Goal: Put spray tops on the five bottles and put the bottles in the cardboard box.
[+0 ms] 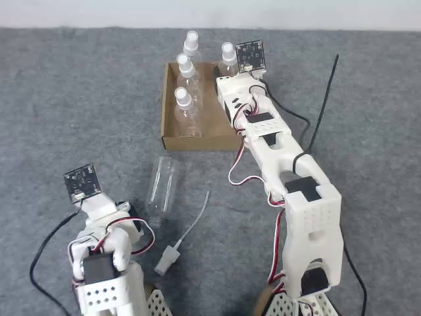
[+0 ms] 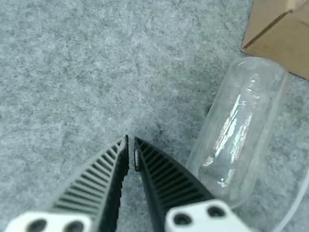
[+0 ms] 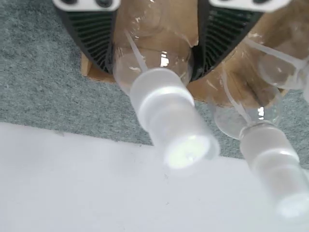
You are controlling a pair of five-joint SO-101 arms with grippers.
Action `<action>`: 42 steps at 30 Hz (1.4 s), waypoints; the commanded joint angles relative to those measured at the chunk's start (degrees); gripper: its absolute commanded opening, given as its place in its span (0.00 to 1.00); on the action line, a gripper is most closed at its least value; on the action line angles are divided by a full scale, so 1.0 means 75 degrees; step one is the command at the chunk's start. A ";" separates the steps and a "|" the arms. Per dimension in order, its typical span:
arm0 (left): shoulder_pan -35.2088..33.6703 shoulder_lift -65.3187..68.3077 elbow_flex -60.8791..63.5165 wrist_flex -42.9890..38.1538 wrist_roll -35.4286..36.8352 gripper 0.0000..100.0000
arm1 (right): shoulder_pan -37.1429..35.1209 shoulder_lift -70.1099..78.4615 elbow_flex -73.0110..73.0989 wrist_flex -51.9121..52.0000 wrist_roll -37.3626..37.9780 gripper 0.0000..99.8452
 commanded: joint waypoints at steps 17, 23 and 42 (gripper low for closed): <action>-0.0023 -0.0152 -0.0064 0.0023 -0.0023 0.01 | 0.0158 -0.0580 -0.0293 0.0850 -0.0012 0.17; -0.0023 -0.0152 -0.0064 0.0023 -0.0023 0.01 | 0.0147 -0.0686 -0.0281 0.1049 -0.0012 0.23; -0.0023 -0.0152 -0.0064 0.0023 -0.0023 0.01 | 0.0064 -0.2397 0.1067 0.1248 0.0000 0.24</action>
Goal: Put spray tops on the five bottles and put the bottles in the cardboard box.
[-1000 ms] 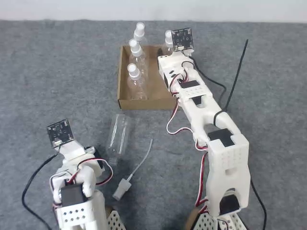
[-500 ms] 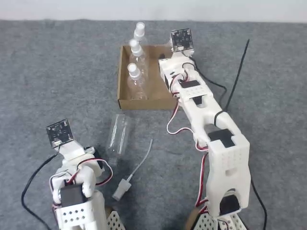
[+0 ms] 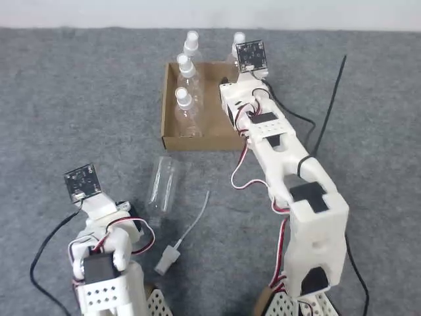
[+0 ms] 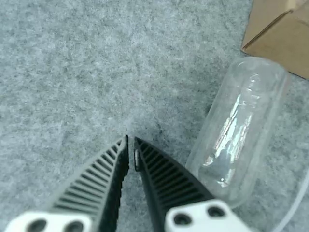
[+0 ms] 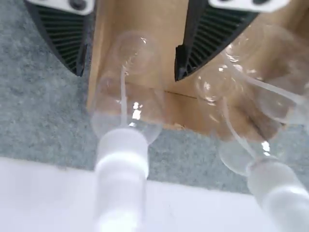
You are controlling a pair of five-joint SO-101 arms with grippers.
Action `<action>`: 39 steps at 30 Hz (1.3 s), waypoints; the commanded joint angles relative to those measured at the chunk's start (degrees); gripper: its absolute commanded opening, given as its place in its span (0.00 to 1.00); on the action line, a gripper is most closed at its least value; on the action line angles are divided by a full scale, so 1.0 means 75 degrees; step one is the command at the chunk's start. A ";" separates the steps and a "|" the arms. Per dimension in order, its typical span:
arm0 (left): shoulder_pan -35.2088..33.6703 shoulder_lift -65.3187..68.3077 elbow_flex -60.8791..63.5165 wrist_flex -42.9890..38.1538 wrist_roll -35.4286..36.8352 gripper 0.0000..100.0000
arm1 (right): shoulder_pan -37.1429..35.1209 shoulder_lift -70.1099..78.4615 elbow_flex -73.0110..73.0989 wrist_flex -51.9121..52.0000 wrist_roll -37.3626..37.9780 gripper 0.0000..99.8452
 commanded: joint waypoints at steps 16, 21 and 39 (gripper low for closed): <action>-0.0023 -0.0152 -0.0064 0.0023 -0.0023 0.01 | 0.0053 -0.3405 0.2391 0.0041 0.0012 0.24; -0.0023 -0.0152 -0.0064 0.0023 -0.0023 0.01 | 0.0053 -0.4003 0.2966 0.0053 0.0000 0.24; -0.0023 -0.0152 -0.0064 0.0023 -0.0023 0.01 | -0.0639 -0.5949 0.3470 0.2796 -0.0047 0.24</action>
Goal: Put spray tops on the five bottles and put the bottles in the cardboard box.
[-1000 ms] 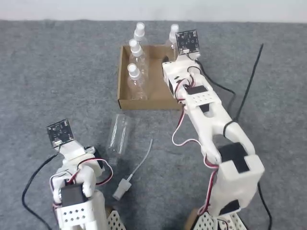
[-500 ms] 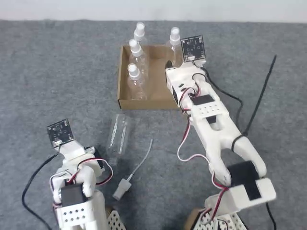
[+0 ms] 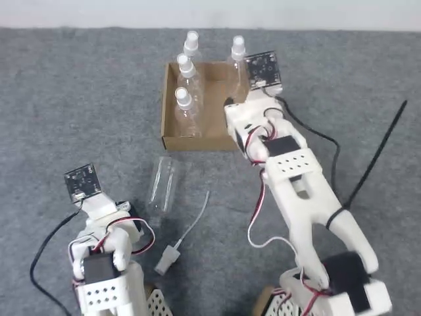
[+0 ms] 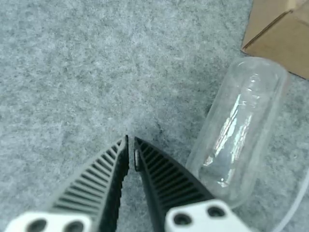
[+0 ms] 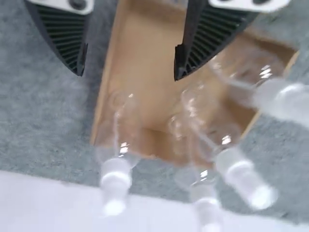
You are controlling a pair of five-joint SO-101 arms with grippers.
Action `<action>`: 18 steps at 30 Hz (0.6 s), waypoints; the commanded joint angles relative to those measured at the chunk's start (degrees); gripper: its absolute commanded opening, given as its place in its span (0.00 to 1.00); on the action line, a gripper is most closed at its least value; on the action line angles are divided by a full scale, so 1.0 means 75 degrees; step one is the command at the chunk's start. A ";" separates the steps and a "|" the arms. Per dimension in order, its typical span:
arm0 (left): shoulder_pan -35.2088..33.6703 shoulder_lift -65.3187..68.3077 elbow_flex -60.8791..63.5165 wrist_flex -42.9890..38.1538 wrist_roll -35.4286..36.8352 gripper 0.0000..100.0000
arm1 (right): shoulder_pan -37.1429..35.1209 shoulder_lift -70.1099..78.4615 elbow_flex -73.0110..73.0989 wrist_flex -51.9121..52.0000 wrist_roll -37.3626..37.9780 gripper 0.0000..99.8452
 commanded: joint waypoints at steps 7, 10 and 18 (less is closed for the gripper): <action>-0.0023 -0.0152 -0.0064 0.0023 -0.0023 0.01 | -0.0264 -0.0850 -0.0082 0.0580 -0.0035 0.24; -0.0023 -0.0152 -0.0064 0.0023 -0.0023 0.01 | -0.0275 -0.0850 -0.0082 0.0592 -0.0035 0.24; -0.0023 -0.0152 -0.0064 0.0023 -0.0023 0.01 | -0.0311 -0.1237 -0.0281 0.1424 -0.0047 0.24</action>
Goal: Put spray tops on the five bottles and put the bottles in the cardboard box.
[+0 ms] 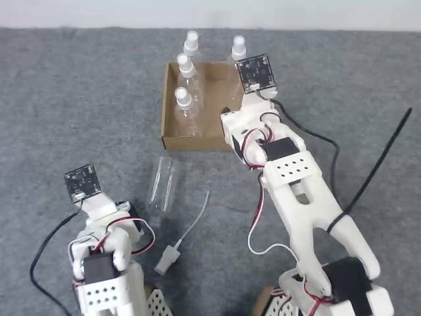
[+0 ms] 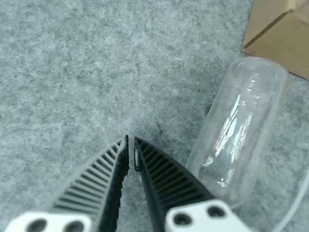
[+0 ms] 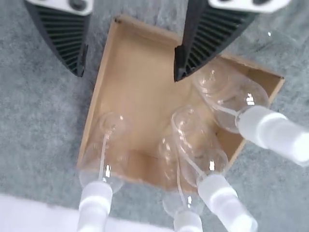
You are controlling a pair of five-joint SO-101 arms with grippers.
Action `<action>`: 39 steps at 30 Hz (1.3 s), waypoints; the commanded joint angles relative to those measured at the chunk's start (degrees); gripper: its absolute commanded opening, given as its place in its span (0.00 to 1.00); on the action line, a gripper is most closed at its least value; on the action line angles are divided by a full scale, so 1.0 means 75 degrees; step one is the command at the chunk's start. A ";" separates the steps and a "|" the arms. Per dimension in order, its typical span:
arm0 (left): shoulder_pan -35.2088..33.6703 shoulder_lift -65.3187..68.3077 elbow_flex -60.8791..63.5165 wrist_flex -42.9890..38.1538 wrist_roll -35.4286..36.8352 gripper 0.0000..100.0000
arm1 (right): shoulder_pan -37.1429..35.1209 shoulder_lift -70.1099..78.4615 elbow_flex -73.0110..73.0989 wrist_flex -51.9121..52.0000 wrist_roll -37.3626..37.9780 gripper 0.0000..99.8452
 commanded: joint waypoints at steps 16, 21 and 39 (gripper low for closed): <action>-0.0023 -0.0152 -0.0064 0.0023 -0.0023 0.01 | -0.1436 -0.2573 -0.0234 0.1870 -0.0047 0.24; -0.0023 -0.0152 -0.0064 0.0023 -0.0023 0.01 | -0.1916 -0.2807 -0.0234 0.2069 -0.0047 0.24; -0.0023 -0.0152 -0.0064 0.0023 -0.0023 0.01 | -0.2936 -0.2784 -0.0234 0.2045 -0.0047 0.24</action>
